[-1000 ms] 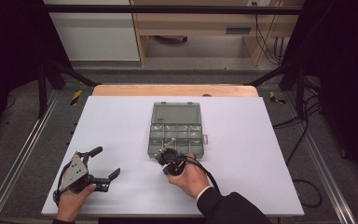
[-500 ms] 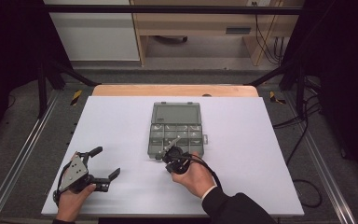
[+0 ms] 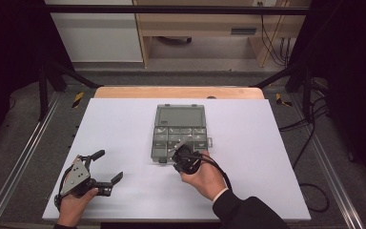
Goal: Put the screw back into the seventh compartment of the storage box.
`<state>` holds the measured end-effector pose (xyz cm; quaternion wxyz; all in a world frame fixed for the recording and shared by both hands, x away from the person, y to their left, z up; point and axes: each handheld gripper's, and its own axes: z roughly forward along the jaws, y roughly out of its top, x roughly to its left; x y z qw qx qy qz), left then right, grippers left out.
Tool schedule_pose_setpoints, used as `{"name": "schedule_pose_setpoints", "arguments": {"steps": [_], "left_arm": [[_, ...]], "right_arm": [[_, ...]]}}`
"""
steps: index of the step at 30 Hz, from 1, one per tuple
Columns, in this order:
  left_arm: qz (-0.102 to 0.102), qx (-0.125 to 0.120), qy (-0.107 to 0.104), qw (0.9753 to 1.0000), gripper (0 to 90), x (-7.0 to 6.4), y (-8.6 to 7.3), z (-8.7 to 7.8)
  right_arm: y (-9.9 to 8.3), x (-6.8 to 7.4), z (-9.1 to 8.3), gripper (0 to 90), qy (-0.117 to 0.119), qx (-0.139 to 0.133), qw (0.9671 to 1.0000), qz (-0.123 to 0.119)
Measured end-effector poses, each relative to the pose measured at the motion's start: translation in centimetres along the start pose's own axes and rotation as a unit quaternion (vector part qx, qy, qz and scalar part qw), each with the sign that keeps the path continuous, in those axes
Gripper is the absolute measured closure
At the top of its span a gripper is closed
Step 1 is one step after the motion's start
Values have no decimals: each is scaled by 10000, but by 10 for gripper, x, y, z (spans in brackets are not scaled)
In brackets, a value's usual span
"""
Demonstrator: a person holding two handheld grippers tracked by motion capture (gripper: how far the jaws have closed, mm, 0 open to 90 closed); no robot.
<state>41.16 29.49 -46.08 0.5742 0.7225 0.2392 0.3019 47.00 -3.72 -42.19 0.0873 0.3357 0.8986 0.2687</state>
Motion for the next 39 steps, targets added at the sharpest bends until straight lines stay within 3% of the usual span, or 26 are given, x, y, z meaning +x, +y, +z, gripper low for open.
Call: {"name": "schedule_pose_setpoints", "arguments": {"steps": [12,20,26,39], "left_arm": [[-1,8,-2,10000,10,0,0,0],[5,6,-1,10000,10,0,0,0],[8,10,-7,10000,10,0,0,0],[-3,3,-4,10000,10,0,0,0]], "right_arm": [[3,-18,-19,877,-126,-444,9987,219],[3,-29,-23,876,-247,-537,9973,424],[5,-40,-20,877,-399,-566,9964,493],[8,-53,-6,876,-496,-478,9956,629]]}}
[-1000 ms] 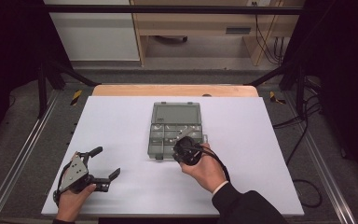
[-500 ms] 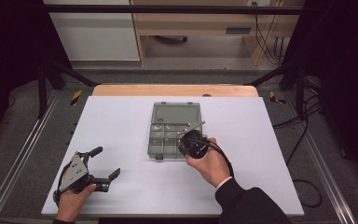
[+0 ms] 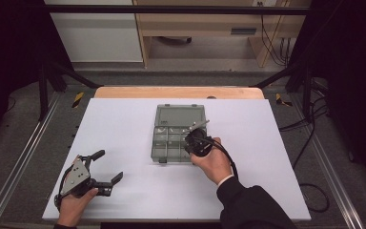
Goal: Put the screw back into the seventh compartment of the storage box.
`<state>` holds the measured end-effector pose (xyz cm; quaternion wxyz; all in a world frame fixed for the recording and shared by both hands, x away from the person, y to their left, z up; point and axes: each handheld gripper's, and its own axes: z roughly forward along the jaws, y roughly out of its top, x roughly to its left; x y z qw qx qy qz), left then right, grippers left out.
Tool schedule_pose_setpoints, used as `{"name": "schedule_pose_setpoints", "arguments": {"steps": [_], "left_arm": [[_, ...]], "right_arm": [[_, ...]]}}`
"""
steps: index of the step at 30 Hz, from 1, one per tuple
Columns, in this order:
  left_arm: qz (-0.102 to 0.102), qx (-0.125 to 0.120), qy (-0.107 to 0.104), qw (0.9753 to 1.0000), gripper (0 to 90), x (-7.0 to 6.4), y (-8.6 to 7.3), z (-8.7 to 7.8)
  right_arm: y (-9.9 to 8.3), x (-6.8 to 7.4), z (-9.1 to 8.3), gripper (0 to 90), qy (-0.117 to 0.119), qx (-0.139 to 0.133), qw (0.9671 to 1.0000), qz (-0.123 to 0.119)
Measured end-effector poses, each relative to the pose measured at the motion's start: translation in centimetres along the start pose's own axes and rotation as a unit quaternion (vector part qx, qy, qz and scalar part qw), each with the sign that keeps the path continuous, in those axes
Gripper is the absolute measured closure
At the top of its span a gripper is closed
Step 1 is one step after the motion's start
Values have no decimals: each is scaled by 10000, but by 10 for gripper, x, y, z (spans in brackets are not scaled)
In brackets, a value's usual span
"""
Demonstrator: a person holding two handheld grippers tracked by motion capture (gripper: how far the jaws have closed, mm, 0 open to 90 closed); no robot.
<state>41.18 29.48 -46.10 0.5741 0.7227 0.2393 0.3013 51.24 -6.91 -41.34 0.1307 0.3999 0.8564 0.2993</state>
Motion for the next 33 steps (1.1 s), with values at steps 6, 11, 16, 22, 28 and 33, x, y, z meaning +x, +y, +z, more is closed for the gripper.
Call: {"name": "schedule_pose_setpoints", "arguments": {"steps": [6,11,16,22,28,33], "left_arm": [[4,-3,-1,10000,10,0,0,0],[-10,-8,-5,10000,10,0,0,0],[-2,-2,-1,10000,9,0,0,0],[-1,-17,-2,10000,9,-1,0,0],[29,16,-3,10000,9,0,0,0],[25,18,-1,10000,9,0,0,0]], "right_arm": [[0,-2,4,733,-24,-59,9999,128],[0,-1,0,567,-30,-202,9998,0],[0,3,-5,300,-112,-478,9988,-77],[-1,7,-15,118,-70,-748,9970,-162],[-5,8,-27,87,-105,-1078,9939,-190],[-10,4,-35,89,-129,-1225,9923,-153]]}}
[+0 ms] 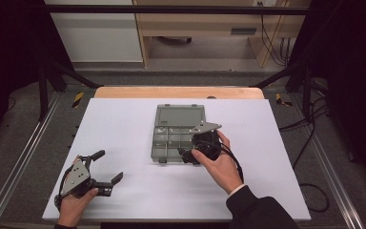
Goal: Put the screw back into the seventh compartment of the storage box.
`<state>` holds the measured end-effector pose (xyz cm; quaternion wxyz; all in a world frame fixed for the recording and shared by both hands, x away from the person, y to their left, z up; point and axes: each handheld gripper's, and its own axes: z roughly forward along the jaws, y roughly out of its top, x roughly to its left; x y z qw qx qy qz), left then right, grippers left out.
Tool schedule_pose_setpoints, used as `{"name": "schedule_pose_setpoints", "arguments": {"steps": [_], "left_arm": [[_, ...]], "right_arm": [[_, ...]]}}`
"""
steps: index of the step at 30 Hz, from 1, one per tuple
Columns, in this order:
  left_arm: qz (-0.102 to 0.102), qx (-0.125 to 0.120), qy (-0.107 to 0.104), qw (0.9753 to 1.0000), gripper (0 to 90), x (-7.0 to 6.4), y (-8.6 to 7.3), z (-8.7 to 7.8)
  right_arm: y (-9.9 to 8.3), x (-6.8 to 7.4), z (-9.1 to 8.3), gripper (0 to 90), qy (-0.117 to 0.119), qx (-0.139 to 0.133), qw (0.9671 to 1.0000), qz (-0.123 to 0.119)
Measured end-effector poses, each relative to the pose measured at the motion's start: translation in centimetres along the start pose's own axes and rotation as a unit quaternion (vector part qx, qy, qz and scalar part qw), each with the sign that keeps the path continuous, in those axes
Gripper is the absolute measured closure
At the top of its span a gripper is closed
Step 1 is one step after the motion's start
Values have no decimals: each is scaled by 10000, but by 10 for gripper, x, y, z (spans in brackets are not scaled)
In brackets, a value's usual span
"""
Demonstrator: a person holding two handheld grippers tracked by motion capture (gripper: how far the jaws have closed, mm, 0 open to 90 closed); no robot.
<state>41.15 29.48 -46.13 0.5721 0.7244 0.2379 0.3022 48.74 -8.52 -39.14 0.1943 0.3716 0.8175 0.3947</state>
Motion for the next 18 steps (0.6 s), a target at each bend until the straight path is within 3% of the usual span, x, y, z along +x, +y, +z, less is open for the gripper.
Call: {"name": "schedule_pose_setpoints", "arguments": {"steps": [10,18], "left_arm": [[-10,17,2,10000,8,0,0,-1],[-4,19,-4,10000,8,0,0,-1]], "right_arm": [[-6,-6,-15,88,-167,-311,9993,-122],[-8,-12,-22,75,-195,-413,9989,-44]]}}
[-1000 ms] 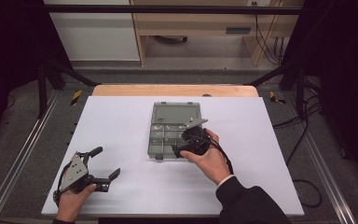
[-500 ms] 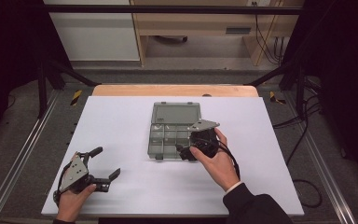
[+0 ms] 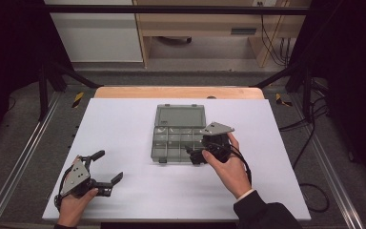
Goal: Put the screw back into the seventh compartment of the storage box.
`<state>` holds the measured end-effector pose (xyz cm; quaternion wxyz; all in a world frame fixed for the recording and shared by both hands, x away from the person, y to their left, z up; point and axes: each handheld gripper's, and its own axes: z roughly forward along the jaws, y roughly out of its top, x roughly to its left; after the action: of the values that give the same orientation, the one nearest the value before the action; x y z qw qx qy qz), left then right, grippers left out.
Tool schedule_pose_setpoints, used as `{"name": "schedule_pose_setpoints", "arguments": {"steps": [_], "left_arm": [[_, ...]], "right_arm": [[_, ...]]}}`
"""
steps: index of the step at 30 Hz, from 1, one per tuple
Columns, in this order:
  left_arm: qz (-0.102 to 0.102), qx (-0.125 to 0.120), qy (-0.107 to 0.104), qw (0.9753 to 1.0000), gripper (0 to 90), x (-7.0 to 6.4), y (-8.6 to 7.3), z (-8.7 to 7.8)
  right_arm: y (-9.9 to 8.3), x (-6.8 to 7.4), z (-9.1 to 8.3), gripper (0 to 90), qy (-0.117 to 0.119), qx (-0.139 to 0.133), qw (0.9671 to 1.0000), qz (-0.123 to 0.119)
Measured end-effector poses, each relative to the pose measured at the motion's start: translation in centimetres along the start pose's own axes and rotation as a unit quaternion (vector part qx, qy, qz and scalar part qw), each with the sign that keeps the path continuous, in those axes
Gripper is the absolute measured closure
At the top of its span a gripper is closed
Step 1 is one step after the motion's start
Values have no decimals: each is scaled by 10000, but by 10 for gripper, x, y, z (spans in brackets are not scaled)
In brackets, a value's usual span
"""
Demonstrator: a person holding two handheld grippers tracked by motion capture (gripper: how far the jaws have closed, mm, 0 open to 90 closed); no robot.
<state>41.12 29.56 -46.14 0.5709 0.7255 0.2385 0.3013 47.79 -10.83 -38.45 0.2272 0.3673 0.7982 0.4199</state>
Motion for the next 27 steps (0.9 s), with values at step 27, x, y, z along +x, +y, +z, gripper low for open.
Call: {"name": "schedule_pose_setpoints", "arguments": {"steps": [27], "left_arm": [[-54,-37,30,10000,8,0,0,-1]], "right_arm": [[-11,-31,-43,62,-377,-690,9968,135]]}}
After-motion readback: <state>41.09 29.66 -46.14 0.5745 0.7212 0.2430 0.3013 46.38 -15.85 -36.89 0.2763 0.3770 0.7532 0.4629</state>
